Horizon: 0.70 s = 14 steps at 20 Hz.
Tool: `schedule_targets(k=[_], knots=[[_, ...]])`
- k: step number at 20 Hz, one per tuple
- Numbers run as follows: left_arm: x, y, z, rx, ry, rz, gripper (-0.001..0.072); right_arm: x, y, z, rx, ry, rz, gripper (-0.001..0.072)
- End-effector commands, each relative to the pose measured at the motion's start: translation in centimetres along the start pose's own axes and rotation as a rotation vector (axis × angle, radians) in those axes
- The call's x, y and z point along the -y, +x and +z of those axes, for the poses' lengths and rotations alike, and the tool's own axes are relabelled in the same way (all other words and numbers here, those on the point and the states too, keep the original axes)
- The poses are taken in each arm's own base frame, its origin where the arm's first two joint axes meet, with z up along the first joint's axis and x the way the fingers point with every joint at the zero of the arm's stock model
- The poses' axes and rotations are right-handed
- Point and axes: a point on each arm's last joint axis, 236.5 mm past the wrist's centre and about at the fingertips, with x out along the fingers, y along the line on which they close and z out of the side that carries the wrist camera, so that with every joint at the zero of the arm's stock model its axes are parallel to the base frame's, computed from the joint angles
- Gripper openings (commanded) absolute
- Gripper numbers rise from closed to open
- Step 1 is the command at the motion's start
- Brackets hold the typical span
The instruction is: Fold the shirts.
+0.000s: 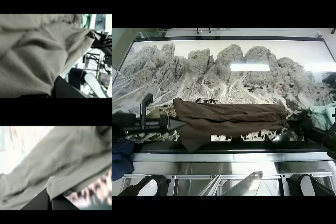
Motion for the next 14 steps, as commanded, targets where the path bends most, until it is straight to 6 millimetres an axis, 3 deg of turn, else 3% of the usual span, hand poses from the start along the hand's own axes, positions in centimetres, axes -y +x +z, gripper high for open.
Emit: schedule_targets(k=[1, 5, 9, 14], knots=[[-2.2, -0.5, 4.3, -0.052, -0.044, 0.04, 0.0016, 1.9, 1.6, 4.1, 0.093, 0.041, 0.002, 0.0023], [-6.8, -0.4, 5.9, -0.151, -0.135, 0.134, 0.0015, 4.3, 4.0, 5.9, 0.055, 0.059, -0.001, 0.0023], [-8.0, 0.3, 8.8, -0.178, -0.145, 0.127, 0.0015, 5.0, 6.3, 6.0, 0.043, 0.017, 0.036, 0.0023], [-8.9, 2.9, 12.3, -0.228, -0.109, 0.133, 0.0015, 4.9, 6.8, 8.3, 0.142, -0.018, 0.067, 0.0024]])
